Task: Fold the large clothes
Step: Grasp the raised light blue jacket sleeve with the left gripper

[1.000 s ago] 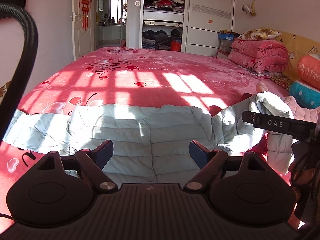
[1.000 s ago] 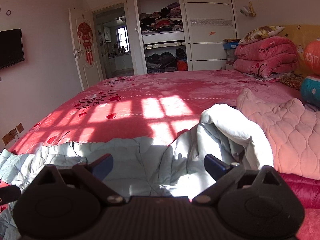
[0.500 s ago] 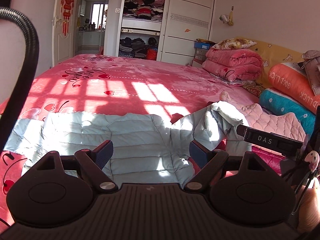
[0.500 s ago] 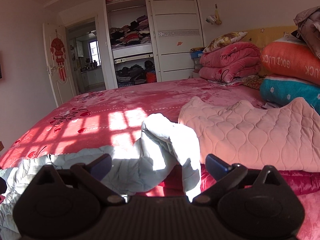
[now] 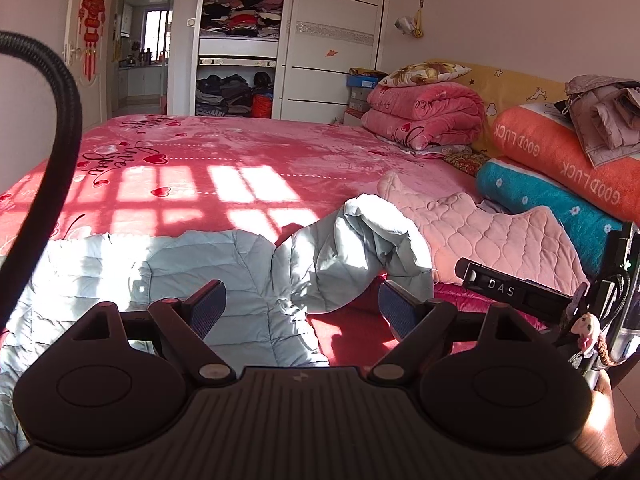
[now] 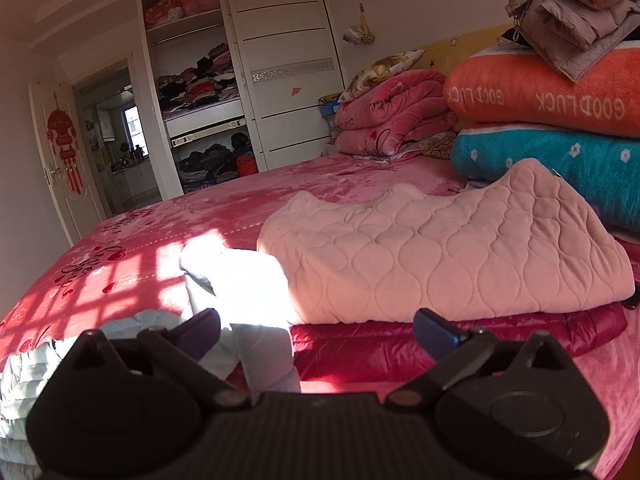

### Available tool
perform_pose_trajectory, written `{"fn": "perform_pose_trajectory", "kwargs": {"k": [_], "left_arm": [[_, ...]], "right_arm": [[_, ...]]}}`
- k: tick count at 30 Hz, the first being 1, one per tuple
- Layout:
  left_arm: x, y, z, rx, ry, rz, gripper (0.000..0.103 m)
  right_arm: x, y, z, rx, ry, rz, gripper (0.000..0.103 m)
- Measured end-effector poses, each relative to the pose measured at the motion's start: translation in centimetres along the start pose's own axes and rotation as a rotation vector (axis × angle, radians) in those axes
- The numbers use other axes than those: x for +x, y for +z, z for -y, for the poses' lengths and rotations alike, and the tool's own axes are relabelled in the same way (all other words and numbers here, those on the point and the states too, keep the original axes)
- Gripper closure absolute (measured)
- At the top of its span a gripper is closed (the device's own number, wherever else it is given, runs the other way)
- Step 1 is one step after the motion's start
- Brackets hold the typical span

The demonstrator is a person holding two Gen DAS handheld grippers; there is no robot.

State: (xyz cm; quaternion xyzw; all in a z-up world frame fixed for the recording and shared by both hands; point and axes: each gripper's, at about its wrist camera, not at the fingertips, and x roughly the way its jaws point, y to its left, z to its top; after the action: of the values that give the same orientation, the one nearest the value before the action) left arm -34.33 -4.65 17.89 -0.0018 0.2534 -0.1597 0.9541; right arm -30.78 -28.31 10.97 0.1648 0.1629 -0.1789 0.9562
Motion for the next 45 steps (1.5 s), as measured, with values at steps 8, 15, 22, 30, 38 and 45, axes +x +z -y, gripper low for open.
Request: {"fn": "perform_pose_trajectory", "kwargs": {"k": [8, 15, 22, 30, 38, 45], "left_arm": [[3.4, -0.5, 2.1, 0.006, -0.012, -0.048, 0.000], [6.9, -1.6, 3.9, 0.022, -0.055, -0.094, 0.000], [10.3, -1.7, 5.6, 0.019, -0.113, -0.118, 0.000], [14.3, -1.6, 7.5, 0.022, -0.122, -0.147, 0.000], [17.1, -1.8, 8.8, 0.054, -0.115, -0.170, 0.000], [18.8, -1.9, 9.7, 0.070, -0.092, -0.186, 0.018]], "right_arm": [[1.1, -0.4, 3.6, 0.086, -0.052, -0.011, 0.001], [2.2, -0.6, 6.2, 0.130, -0.107, -0.018, 0.001], [3.2, -0.4, 7.2, 0.128, -0.147, -0.005, 0.001], [4.3, -0.1, 8.7, 0.211, -0.153, -0.028, 0.001], [5.1, -0.1, 8.9, 0.224, -0.163, -0.042, 0.001], [5.5, 0.1, 9.0, 0.229, -0.155, -0.048, 0.001]]}}
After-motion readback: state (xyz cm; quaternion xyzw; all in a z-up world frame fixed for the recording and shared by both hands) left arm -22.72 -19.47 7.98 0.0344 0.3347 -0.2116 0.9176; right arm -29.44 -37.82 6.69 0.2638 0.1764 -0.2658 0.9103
